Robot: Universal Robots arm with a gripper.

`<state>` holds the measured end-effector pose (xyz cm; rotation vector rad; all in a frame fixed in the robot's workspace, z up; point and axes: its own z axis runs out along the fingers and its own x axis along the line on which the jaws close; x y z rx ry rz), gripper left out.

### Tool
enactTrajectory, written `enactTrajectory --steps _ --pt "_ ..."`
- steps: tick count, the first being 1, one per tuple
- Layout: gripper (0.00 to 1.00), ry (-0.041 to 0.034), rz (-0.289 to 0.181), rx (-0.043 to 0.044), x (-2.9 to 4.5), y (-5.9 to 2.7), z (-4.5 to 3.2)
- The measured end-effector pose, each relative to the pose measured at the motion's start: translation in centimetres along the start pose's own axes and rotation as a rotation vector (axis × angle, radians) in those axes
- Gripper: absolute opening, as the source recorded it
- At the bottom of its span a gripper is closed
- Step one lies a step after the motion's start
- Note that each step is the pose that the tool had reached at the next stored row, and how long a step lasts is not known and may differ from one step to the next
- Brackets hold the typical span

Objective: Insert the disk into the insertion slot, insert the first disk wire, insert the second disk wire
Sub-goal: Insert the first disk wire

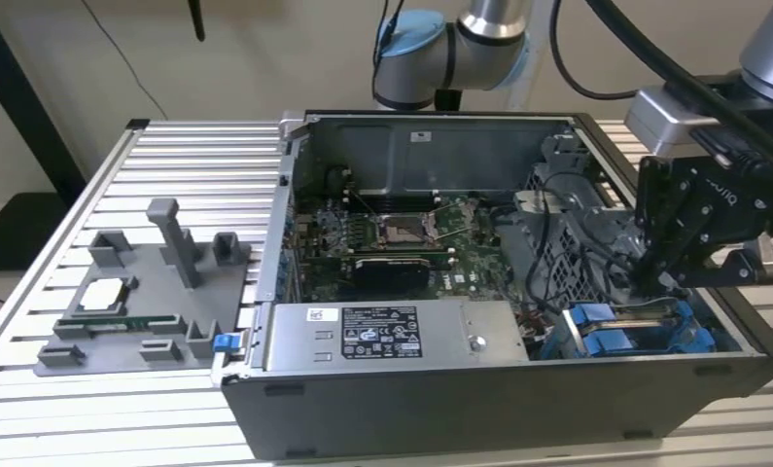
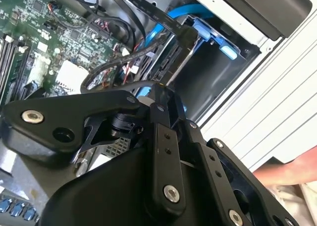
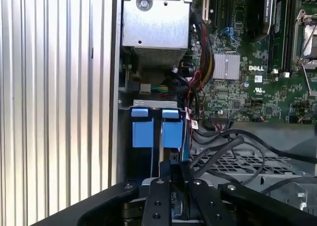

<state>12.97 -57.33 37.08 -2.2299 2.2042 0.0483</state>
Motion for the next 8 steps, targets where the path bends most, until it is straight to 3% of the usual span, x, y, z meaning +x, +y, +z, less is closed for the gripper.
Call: enactTrajectory --steps 4,8 --pt "0.00 -0.0009 0.000 -0.0071 0.42 -0.22 0.37" --pt "0.00 -0.0021 0.001 -0.0245 0.63 -0.97 0.67"
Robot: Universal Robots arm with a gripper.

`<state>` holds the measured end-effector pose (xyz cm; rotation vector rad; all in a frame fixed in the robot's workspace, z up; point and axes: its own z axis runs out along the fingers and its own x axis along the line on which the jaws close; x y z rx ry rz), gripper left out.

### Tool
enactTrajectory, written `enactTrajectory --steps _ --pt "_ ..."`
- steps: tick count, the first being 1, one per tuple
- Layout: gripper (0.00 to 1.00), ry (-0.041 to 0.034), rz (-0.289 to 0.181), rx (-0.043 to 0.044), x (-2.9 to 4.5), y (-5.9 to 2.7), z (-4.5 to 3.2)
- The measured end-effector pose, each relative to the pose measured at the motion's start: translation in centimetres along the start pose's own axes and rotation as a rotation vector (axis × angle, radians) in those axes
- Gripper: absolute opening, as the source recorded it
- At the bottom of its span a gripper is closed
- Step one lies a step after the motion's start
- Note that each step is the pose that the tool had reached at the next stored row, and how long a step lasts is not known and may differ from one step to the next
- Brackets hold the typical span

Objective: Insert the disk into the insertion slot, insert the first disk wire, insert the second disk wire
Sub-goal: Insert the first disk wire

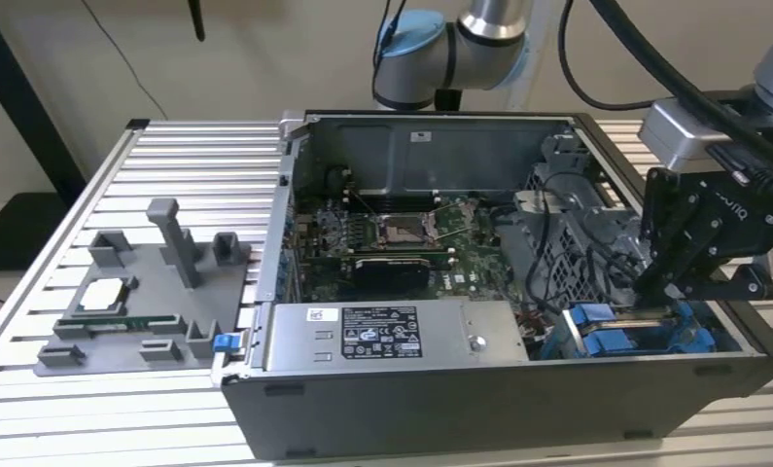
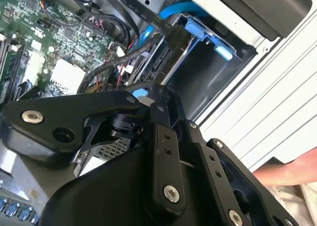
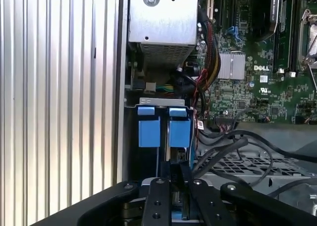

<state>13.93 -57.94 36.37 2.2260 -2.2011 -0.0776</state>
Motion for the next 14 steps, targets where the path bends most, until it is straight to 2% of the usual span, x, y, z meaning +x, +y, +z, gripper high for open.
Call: enactTrajectory --steps 7,12,14 --pt "0.00 -0.0028 0.001 -0.0491 0.19 -1.88 0.26" --pt "0.00 -0.0043 0.002 -0.0912 0.33 -3.09 0.44" --pt "0.00 -0.0047 0.003 -0.1053 0.37 -3.37 0.53"
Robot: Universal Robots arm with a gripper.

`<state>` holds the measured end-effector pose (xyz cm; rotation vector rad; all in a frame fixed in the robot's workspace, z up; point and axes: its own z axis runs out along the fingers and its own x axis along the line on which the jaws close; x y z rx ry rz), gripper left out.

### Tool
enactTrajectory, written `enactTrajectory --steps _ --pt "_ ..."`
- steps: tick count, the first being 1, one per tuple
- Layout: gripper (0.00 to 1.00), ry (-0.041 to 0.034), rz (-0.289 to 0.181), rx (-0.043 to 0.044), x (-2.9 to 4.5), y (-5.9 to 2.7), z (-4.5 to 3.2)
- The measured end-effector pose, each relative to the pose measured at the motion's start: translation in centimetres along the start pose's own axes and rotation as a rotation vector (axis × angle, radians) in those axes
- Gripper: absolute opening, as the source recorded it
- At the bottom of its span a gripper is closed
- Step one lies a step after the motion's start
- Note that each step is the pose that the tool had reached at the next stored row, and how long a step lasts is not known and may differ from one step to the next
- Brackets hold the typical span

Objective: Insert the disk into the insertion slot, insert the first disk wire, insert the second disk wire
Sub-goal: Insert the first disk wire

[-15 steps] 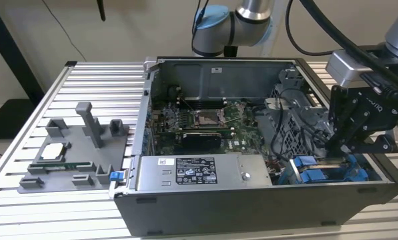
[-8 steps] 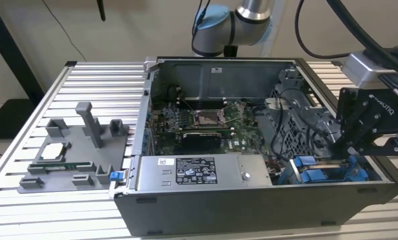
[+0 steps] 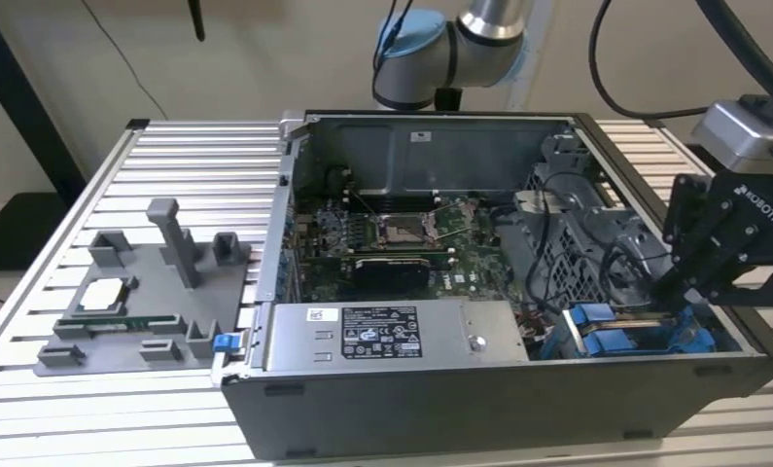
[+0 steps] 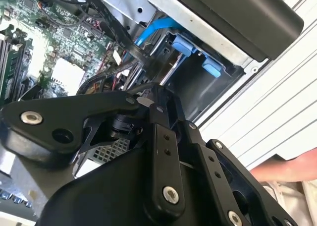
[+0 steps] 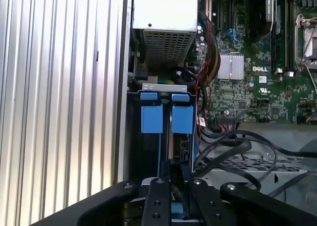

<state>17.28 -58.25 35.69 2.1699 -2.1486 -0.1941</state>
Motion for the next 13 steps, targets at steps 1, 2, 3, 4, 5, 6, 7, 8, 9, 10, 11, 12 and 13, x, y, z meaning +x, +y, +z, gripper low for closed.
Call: enactTrajectory --steps 1,2,3,4,5,6,7,8,9,10,11,12,13 --pt "0.00 -0.0003 0.000 -0.0041 0.00 -0.05 0.04" --pt "0.00 -0.0003 0.000 -0.0055 0.00 -0.04 0.05" --pt "0.00 -0.0002 0.000 -0.0057 0.00 -0.04 0.05" --pt "0.00 -0.0002 0.000 -0.0059 0.00 -0.04 0.04" --pt "0.00 -0.0001 0.000 -0.0060 0.00 -0.05 0.04" --pt "0.00 -0.0003 0.000 -0.0061 0.01 -0.05 0.05" --pt "0.00 -0.0002 0.000 -0.0061 0.01 -0.05 0.05" --pt "0.00 -0.0002 0.000 -0.0062 0.01 -0.05 0.05" --pt "0.00 -0.0003 0.000 -0.0063 0.01 -0.05 0.05" --pt "0.00 -0.0002 0.000 -0.0063 0.01 -0.05 0.05" --pt "0.00 -0.0002 0.000 -0.0066 0.01 -0.05 0.05" --pt "0.00 -0.0001 0.000 -0.0072 0.01 -0.05 0.06" --pt "0.00 -0.0002 0.000 -0.0081 0.01 -0.06 0.08"
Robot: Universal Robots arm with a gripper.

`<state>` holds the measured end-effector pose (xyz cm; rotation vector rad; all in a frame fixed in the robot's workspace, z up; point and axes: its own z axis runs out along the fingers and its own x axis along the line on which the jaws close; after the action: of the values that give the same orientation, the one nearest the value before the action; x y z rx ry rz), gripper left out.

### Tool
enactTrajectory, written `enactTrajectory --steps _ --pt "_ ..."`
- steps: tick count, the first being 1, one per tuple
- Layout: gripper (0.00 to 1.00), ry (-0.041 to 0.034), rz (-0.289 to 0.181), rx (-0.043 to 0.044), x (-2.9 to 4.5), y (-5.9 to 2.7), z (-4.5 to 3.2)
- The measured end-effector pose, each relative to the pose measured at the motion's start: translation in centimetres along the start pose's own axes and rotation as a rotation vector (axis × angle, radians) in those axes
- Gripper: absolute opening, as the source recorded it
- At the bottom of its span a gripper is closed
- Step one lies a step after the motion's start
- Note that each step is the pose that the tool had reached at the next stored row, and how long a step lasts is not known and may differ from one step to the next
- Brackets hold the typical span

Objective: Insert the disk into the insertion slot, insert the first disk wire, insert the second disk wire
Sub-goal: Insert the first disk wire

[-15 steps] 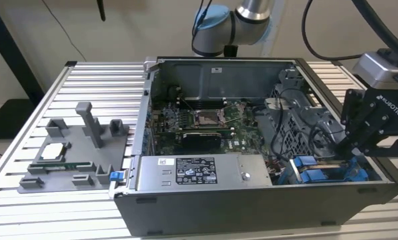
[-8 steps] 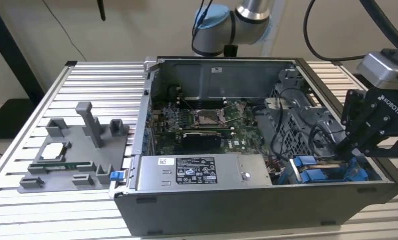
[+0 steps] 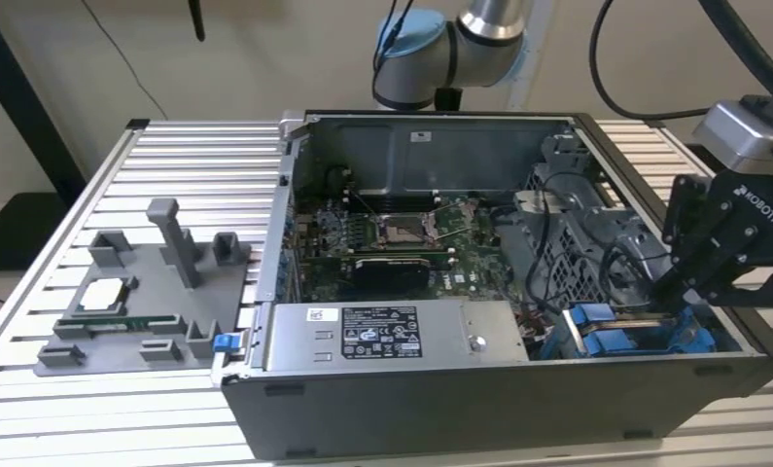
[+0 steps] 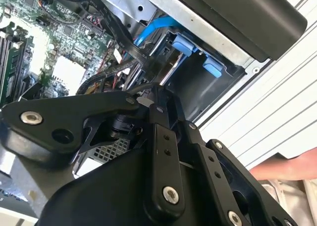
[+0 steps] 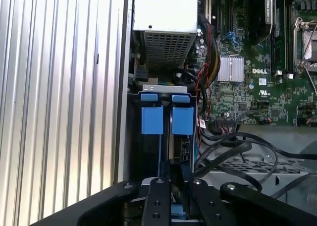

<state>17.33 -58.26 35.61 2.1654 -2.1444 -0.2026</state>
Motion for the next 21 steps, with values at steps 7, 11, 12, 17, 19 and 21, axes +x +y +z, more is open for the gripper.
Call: enactTrajectory --steps 7,11,12,17,19,21 --pt "0.00 -0.0001 0.001 -0.0156 0.00 -0.03 0.11" --pt "0.00 -0.0007 0.000 -0.0195 0.00 -0.10 0.23" --pt "0.00 -0.0005 0.001 -0.0231 0.01 -0.18 0.29" --pt "0.00 -0.0160 -0.006 -0.0242 -0.02 -0.45 0.38" --pt "0.00 -0.0198 -0.011 -0.0242 -0.04 -0.61 0.44" --pt "0.00 -0.0206 -0.015 -0.0243 -0.06 -0.88 0.53"
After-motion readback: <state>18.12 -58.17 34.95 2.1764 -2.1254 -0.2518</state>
